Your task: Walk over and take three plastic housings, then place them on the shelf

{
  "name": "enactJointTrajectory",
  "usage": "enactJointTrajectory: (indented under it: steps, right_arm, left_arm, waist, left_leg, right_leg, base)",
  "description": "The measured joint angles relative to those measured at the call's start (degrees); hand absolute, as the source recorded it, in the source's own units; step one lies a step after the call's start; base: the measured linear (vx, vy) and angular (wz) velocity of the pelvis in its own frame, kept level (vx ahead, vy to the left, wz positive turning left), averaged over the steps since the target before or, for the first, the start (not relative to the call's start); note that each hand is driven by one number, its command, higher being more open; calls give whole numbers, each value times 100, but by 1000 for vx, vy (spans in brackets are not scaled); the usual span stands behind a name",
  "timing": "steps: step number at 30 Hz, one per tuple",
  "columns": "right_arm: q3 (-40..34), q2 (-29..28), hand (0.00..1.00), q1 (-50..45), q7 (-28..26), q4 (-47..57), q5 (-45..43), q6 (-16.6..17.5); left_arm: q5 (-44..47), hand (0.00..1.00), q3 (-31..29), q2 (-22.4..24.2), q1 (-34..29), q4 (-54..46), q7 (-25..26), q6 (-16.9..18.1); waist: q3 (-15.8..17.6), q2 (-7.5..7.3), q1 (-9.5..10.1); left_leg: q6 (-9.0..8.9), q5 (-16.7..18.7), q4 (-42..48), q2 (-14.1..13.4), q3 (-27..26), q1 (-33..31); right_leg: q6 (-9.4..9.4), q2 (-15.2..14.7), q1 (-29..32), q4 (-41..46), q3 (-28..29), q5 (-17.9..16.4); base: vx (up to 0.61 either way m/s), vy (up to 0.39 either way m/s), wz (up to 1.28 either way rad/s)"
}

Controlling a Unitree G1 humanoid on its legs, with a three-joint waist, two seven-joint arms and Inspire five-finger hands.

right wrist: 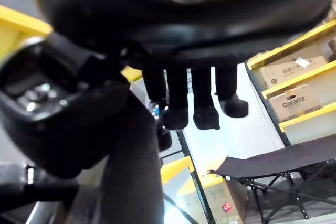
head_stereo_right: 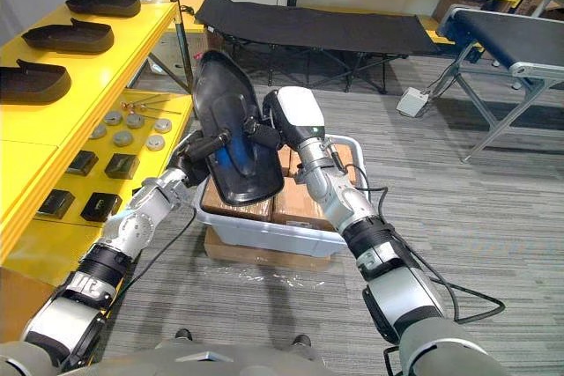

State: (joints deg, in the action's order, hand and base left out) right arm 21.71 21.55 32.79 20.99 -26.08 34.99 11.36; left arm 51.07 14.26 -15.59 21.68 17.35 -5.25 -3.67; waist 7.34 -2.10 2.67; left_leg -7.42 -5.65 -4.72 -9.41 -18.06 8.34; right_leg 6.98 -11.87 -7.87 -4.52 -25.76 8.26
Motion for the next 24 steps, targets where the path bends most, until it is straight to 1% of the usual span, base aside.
enactJointTrajectory:
  steps: [1,2,4,6,7,8,9,10,11,12,13,14,15,16,18,22,24]
  right_arm:
    - [-54,-36,0,-142,69,213,-38,1]
    - [-134,-117,100,-303,147,451,-70,2]
    - [-208,-242,100,-480,196,660,-215,30]
    - [-340,-408,100,-745,141,946,-436,175]
    - [-398,-534,100,-1024,161,1260,-625,300]
    - [-409,-595,100,-1136,162,1388,-750,329]
    - [-410,-689,100,-1380,161,1643,-1077,412]
    - [-408,-765,100,-1631,159,1858,-1323,525]
    - [-377,-794,100,-1757,151,1938,-1384,584]
    - [-242,-829,100,-1991,142,2023,-1529,671]
    - [-176,-846,100,-2106,135,2043,-1575,694]
    - [-86,-875,100,-2342,101,2068,-1663,692]
    - [-58,-921,100,-2569,72,2120,-1905,690]
    - [-58,-978,100,-2652,69,2154,-2032,684]
    - [-92,-1074,100,-2890,154,2329,-2478,640]
    - [-185,-1226,100,-2981,385,2723,-3025,635]
    - [-248,-1408,100,-3022,411,2965,-3599,653]
  left_arm:
    - [-1,0,-29,25,-159,-263,108,92]
    - [-73,0,-126,87,-363,-585,201,180]
    - [-371,0,-275,198,-613,-964,279,248]
    - [-565,0,-418,309,-963,-1427,350,275]
    - [-697,0,-509,442,-1320,-1812,383,377]
    - [-697,0,-547,499,-1452,-1960,388,384]
    - [-727,0,-621,636,-1682,-2229,427,410]
    - [-784,0,-632,732,-1841,-2412,494,511]
    - [-865,0,-662,797,-1883,-2497,568,566]
    - [-907,0,-812,956,-1952,-2640,716,740]
    - [-1032,0,-909,1052,-1971,-2716,813,843]
    - [-1489,0,-1098,1177,-1994,-2897,1027,1037]
    - [-2006,0,-1266,1177,-2033,-3131,1200,1201]
    - [-2216,0,-1308,1164,-2074,-3259,1251,1275]
    - [-3050,0,-1502,1118,-2494,-3845,1521,1554]
    - [-3857,0,-1508,1114,-3025,-4098,1761,1721]
    - [-4136,0,-1476,1120,-3368,-4097,1910,1722]
  waist:
    - [-9,17,-12]
    - [-29,54,-33]
    - [-60,114,-55]
    - [-83,174,-60]
    - [-87,212,-53]
    - [-87,221,-48]
    - [-95,234,-34]
    - [-106,246,-19]
    - [-107,246,-11]
    - [-107,246,10]
    - [-107,247,13]
    - [-109,246,24]
    - [-110,245,23]
    - [-110,245,25]
    - [-145,256,29]
    - [-194,259,58]
    - [-198,253,41]
  left_leg:
    - [-6,6,0,0,-14,8]
    - [-13,14,0,0,-26,13]
    - [-16,19,-2,0,-22,8]
    - [-30,33,-3,-2,-7,-1]
    - [-37,39,-4,-2,13,-10]
    - [-38,40,-4,-3,25,-16]
    - [-39,41,-4,-4,60,-38]
    - [-39,41,-4,-3,113,-77]
    - [-39,40,-4,-3,138,-96]
    - [-37,37,-4,-4,155,-114]
    - [-37,37,-4,-4,162,-118]
    - [-38,36,-5,-3,199,-141]
    - [-42,32,-5,-3,249,-191]
    - [-42,29,-5,-3,269,-210]
    - [-35,26,-4,0,287,-251]
    - [-35,26,-2,4,364,-297]
    - [-35,30,-2,5,363,-311]
  right_leg:
    - [0,0,1,0,1,0]
    - [0,0,2,1,0,0]
    - [1,0,3,1,-22,-2]
    - [-7,0,1,0,-63,-15]
    - [-18,0,-2,0,-93,-27]
    - [-21,0,-2,0,-108,-32]
    - [-22,0,-3,0,-152,-44]
    - [-25,0,-5,0,-220,-55]
    - [-26,0,-3,0,-248,-58]
    - [-26,0,9,0,-263,-70]
    - [-27,1,8,0,-273,-74]
    - [-33,-1,-1,0,-315,-87]
    - [-35,-1,10,-1,-364,-95]
    - [-37,0,24,-1,-380,-97]
    - [-27,-3,75,-1,-397,-109]
    - [-17,-2,65,-1,-468,-117]
    - [-16,-2,72,-1,-467,-119]
  base:
    - [0,0,-6]
    - [0,0,-4]
    - [0,0,0]
    - [0,0,2]
    - [0,0,5]
    - [2,1,10]
    - [6,3,16]
    - [7,5,19]
    - [7,7,16]
    - [2,8,8]
    - [3,10,9]
    - [5,10,15]
    - [6,7,18]
    - [4,9,13]
    - [24,11,6]
    - [32,4,9]
    - [0,0,0]
